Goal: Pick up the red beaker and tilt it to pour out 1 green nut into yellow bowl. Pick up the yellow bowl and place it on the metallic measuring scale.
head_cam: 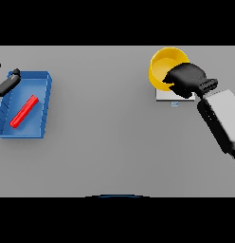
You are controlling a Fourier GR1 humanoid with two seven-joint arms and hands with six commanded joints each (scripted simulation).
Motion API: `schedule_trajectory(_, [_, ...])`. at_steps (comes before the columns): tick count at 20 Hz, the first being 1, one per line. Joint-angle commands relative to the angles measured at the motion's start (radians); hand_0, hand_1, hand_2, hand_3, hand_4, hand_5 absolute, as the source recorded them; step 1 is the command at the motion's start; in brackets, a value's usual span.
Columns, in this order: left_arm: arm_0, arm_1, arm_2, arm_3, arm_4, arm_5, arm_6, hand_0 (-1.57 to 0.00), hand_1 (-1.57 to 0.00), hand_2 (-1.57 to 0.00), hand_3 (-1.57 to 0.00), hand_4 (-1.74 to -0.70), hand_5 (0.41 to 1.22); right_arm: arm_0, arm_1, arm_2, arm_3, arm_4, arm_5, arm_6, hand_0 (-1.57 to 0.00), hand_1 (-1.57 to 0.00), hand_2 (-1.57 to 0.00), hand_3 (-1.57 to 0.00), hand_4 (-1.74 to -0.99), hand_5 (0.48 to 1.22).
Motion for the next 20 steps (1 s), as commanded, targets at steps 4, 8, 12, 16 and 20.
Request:
schedule_trajectory(4, [-0.006, -0.006, -0.009, 0.000, -0.009, 0.003, 0.009, 0.00, 0.00, 0.00, 0.00, -0.72, 0.720, -0.016, 0.012, -0.016, 0.126, 0.015, -0.063, -0.018, -1.57, -1.57, -1.49, -1.20, -1.741, 1.221])
schedule_trajectory(8, [-0.002, 0.006, -0.007, -0.022, -0.005, 0.007, 0.015, 0.00, 0.00, 0.00, 0.00, -0.72, 0.712, -0.045, 0.036, -0.043, 0.245, -0.001, -0.084, -0.029, -1.57, -1.57, -1.44, -1.32, -1.741, 1.221])
schedule_trajectory(12, [0.001, -0.001, -0.007, -0.019, -0.006, 0.018, 0.016, 0.00, 0.00, 0.00, 0.00, -0.73, 0.714, -0.063, 0.057, -0.061, 0.313, -0.013, -0.086, -0.031, -1.55, -1.57, -1.39, -1.41, -1.741, 1.221])
schedule_trajectory(16, [0.003, 0.000, -0.006, -0.011, -0.005, 0.006, 0.011, 0.00, 0.00, 0.00, 0.00, -0.73, 0.713, -0.064, 0.065, -0.064, 0.328, -0.016, -0.060, -0.026, -1.40, -1.57, -1.37, -1.43, -1.741, 1.221])
schedule_trajectory(20, [-0.015, -0.009, -0.003, 0.013, -0.004, -0.007, 0.016, 0.00, 0.00, 0.00, 0.00, -0.73, 0.723, -0.064, 0.057, -0.080, 0.339, -0.024, -0.048, -0.050, -0.90, -1.15, -1.19, -0.94, -1.660, 1.143])
